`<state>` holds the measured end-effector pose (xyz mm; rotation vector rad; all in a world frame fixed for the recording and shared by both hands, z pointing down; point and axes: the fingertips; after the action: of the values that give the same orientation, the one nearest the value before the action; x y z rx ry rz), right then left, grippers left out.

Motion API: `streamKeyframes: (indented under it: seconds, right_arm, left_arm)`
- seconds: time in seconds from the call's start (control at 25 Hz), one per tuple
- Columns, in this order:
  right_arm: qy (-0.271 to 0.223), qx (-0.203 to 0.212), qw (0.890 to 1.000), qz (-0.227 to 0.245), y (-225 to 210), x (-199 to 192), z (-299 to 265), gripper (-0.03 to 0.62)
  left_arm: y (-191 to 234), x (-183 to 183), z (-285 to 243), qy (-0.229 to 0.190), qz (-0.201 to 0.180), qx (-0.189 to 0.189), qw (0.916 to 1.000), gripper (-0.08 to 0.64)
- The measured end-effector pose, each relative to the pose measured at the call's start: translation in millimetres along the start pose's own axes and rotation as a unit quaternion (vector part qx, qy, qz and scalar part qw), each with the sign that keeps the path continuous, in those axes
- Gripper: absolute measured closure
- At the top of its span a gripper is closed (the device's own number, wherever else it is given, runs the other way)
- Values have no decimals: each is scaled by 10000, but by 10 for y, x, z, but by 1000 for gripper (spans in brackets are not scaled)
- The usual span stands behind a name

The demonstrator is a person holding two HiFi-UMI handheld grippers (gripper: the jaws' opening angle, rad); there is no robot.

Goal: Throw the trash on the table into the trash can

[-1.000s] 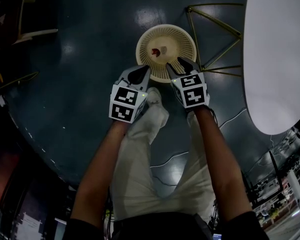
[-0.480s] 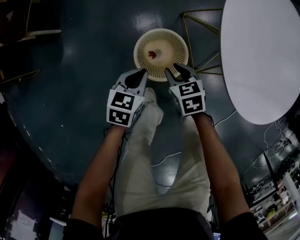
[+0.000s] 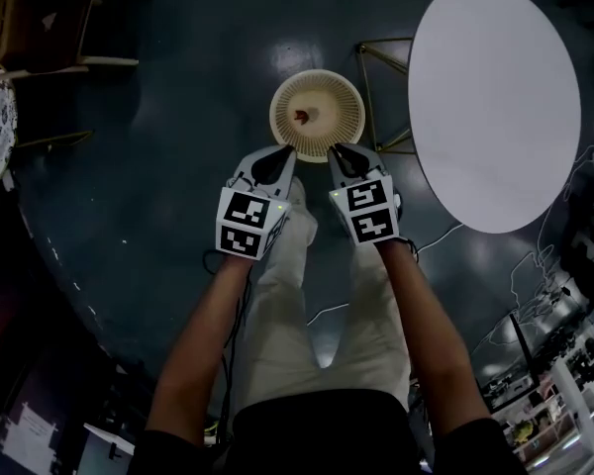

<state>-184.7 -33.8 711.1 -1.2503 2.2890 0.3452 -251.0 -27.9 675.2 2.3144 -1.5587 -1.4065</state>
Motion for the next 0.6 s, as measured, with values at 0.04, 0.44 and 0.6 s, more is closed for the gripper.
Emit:
streamKeyframes:
  seconds: [0.04, 0.44, 0.6]
  right_arm:
    - [-18, 13, 10000, 28, 28, 43, 89, 555]
    - [-462, 29, 9989, -62, 4, 721, 1171, 568]
    - [-685, 34, 9976, -73, 39, 1061, 1638, 569]
  left_arm:
    - [-50, 36, 65, -2, -2, 15, 10000, 545]
    - [-630, 802, 705, -395, 81, 21, 9992, 545]
    - [-879, 1179, 1006, -605, -34, -50, 9982, 545]
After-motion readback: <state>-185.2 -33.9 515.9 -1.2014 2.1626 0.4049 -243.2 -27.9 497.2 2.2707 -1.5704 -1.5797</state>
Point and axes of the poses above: the fingertips, and each gripper's own axes: z backward along the fingers, y to its left, x out of its top, and after that the axes turned 12 degrees about -x, right-handed
